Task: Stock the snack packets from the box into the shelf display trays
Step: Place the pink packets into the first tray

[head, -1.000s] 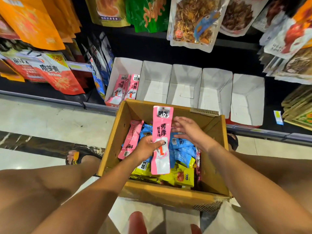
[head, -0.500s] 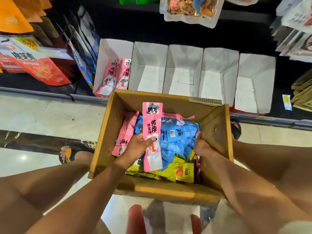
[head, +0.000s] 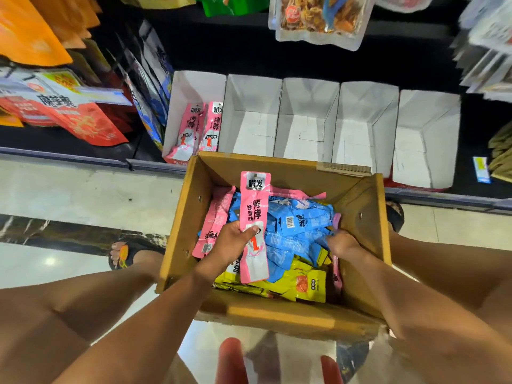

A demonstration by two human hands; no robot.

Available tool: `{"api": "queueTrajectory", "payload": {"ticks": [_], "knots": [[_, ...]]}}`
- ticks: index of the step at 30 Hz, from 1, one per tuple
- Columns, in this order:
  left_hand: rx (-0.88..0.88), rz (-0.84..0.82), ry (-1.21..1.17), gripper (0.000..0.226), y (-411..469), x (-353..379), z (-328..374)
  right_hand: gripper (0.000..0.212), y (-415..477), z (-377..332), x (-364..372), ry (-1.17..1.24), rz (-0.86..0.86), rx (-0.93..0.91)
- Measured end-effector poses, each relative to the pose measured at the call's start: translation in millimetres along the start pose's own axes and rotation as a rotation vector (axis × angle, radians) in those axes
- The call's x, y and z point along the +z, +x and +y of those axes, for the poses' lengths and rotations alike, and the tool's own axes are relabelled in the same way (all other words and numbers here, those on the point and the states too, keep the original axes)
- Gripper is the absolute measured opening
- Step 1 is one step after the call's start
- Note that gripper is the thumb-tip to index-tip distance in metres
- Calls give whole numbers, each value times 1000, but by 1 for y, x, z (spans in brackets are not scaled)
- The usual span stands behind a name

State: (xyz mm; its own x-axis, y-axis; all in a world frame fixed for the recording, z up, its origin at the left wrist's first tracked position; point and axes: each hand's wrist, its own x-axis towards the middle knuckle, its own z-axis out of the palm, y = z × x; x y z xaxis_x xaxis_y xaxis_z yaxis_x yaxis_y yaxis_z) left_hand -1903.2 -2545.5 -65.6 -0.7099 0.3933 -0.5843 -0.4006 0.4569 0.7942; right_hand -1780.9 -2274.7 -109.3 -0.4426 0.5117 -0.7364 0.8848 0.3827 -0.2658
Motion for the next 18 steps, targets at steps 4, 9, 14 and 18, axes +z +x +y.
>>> {"api": "queueTrajectory", "payload": {"ticks": [4, 9, 14, 18], "knots": [[-16, -22, 0, 10, -8, 0, 16, 29, -25, -5, -28, -42, 78, -88], [69, -71, 55, 10, -19, -2, 50, 30, -57, -22, -71, 240, 200, -233], [155, -85, 21, 15, -33, -16, 105, 20, -103, -63, -123, 549, 35, -342], [233, -52, 47, 19, -47, -32, 153, 27, -148, -103, -162, 673, -73, -474]]}}
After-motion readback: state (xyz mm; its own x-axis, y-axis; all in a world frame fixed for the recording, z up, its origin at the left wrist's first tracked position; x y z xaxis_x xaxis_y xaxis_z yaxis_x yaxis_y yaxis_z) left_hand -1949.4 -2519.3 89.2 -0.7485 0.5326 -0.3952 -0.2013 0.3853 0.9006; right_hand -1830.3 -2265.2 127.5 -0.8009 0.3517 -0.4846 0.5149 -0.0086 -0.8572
